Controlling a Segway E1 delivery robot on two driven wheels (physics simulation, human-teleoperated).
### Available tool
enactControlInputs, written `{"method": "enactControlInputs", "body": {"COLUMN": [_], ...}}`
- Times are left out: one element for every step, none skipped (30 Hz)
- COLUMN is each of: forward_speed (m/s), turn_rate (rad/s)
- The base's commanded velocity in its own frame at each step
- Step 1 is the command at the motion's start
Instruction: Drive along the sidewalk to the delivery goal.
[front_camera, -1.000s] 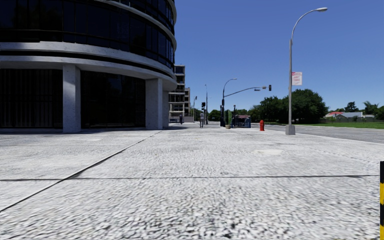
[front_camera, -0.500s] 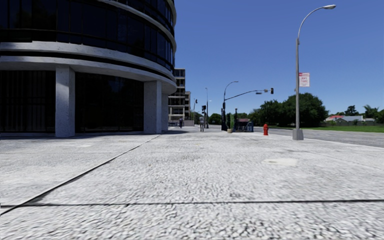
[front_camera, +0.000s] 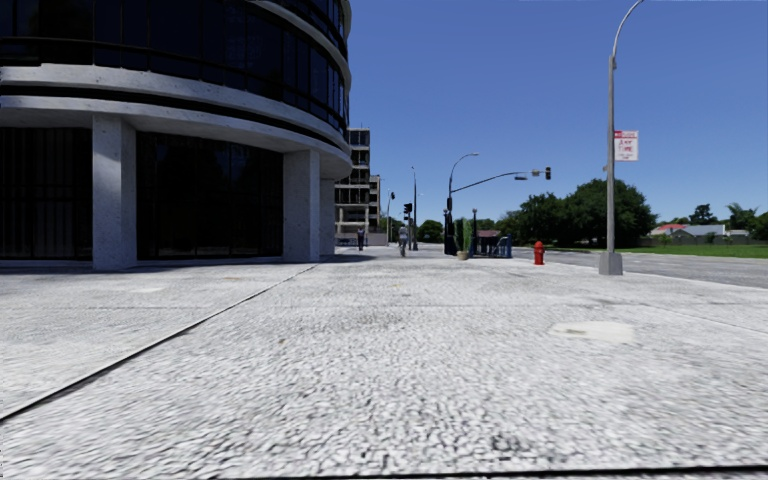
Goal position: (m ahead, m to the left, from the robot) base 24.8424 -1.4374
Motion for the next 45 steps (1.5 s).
{"method": "enactControlInputs", "body": {"forward_speed": [1.27,1.27,1.27,1.27,1.27,1.27,1.37,2.00,2.00,2.00,2.00,2.00,2.00,2.00,2.00,2.00,2.00,2.00,2.00,2.00,2.00,2.00,2.00,2.00,2.00,2.00,2.00,2.00,2.00,2.00,2.00,2.00,2.00,2.00,2.00,2.00,2.00,2.00,2.00,2.00,2.00,2.00,2.00,2.00,2.00], "turn_rate": [0.00,0.00,0.00,0.00,0.00,0.00,0.00,0.00,0.00,0.00,0.00,0.00,0.00,0.00,0.00,0.00,0.00,0.00,0.00,0.00,0.00,0.00,0.00,0.00,0.00,0.00,0.00,0.00,0.00,0.00,0.00,0.00,0.00,0.00,0.00,0.00,0.00,0.00,0.00,0.00,0.00,0.00,-0.11,-0.11,-0.16]}}
